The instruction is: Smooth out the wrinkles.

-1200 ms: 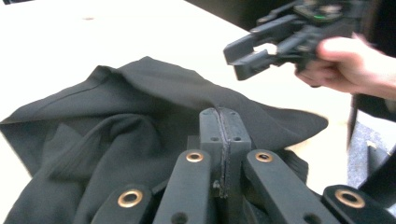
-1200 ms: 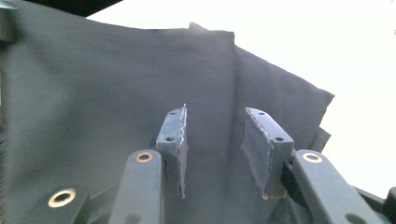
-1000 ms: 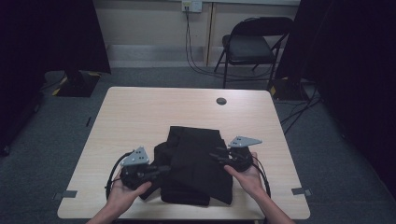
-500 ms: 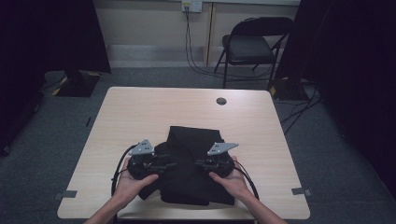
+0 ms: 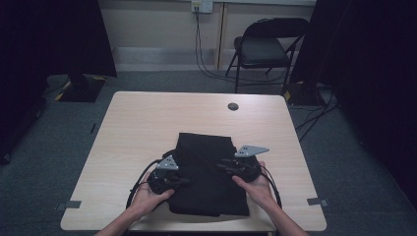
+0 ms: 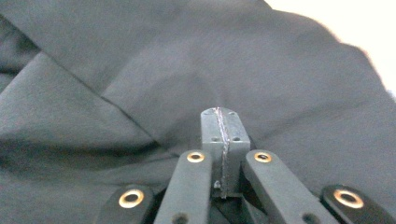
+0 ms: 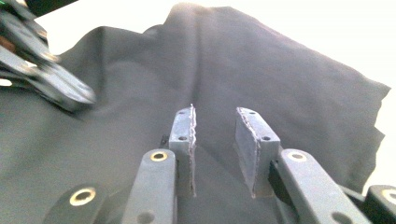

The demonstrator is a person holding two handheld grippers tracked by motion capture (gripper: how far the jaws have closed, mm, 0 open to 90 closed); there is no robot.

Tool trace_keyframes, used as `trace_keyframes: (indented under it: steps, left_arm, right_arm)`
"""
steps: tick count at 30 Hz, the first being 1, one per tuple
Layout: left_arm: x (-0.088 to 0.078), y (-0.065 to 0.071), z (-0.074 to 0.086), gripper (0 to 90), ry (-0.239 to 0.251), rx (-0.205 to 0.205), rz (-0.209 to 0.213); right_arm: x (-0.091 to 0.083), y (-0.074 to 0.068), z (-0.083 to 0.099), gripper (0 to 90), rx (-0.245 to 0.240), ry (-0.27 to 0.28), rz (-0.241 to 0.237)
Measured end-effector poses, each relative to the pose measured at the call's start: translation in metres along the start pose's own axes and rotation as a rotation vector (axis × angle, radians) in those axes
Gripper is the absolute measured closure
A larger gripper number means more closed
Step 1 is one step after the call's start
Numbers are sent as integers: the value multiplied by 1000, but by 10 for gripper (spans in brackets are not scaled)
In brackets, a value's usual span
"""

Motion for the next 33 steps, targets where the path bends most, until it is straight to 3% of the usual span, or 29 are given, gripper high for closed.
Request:
trace_keyframes:
  steps: [2,4,7,8,9,12,13,15,16,17,18,19,20,21,25,28,30,31,32,33]
  left_arm:
    - [-11,2,-1,900,27,-8,11]
    - [-19,3,0,900,31,2,-8]
    - [-18,-7,4,891,42,-63,-45]
    - [-16,-10,4,730,34,-84,-70]
    - [-12,-16,5,637,33,-114,-76]
    - [1,-27,7,493,-7,-148,-75]
    - [6,-29,7,454,-19,-150,-57]
    - [15,-30,8,429,-39,-157,-68]
    - [18,-30,7,439,-37,-152,-64]
    - [18,-29,7,540,-28,-116,-80]
    - [18,-27,6,751,-16,-107,-67]
    - [16,-25,4,815,-26,-97,-50]
    - [14,-23,4,899,-24,-80,-60]
    - [12,-21,3,900,-20,-77,-39]
    - [-2,-15,2,900,9,-64,-40]
    - [-4,-17,6,899,10,-104,-44]
    - [1,-17,7,770,-6,-92,-52]
    - [2,-17,7,832,-3,-69,-26]
    - [1,-16,6,895,-15,-58,-58]
    - [0,-16,6,897,-15,-75,-60]
  right_arm:
    - [-2,4,2,690,7,-4,12]
    - [-2,7,5,679,10,-15,19]
    - [3,5,7,643,5,-33,9]
    - [6,2,7,636,-1,-39,-3]
    - [8,0,7,626,-11,-41,-5]
    - [17,-10,8,610,-35,-64,-16]
    - [20,-11,9,607,-39,-77,-11]
    - [25,-11,10,604,-39,-84,-10]
    - [25,-11,10,603,-40,-87,-7]
    - [25,-10,10,602,-37,-88,-3]
    - [25,-10,10,602,-35,-87,-4]
    - [24,-9,10,602,-33,-85,-4]
    - [23,-8,10,602,-33,-82,-2]
    - [21,-7,10,601,-29,-78,2]
    - [15,0,11,600,-17,-65,19]
    - [13,3,11,589,-5,-61,23]
    - [13,2,11,585,-5,-57,15]
    - [14,1,10,583,-13,-58,22]
    - [15,0,10,579,-16,-59,24]
    - [16,-1,10,576,-20,-62,22]
Point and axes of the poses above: each handheld gripper's, and its own axes: x roughly forward along the jaws, z roughly out of its underside, y roughly to its right, the point moved 2 cm from there along x, roughly forward along the jaws, and after that the axes turned 11 degrees about x, right-handed, at the moved point
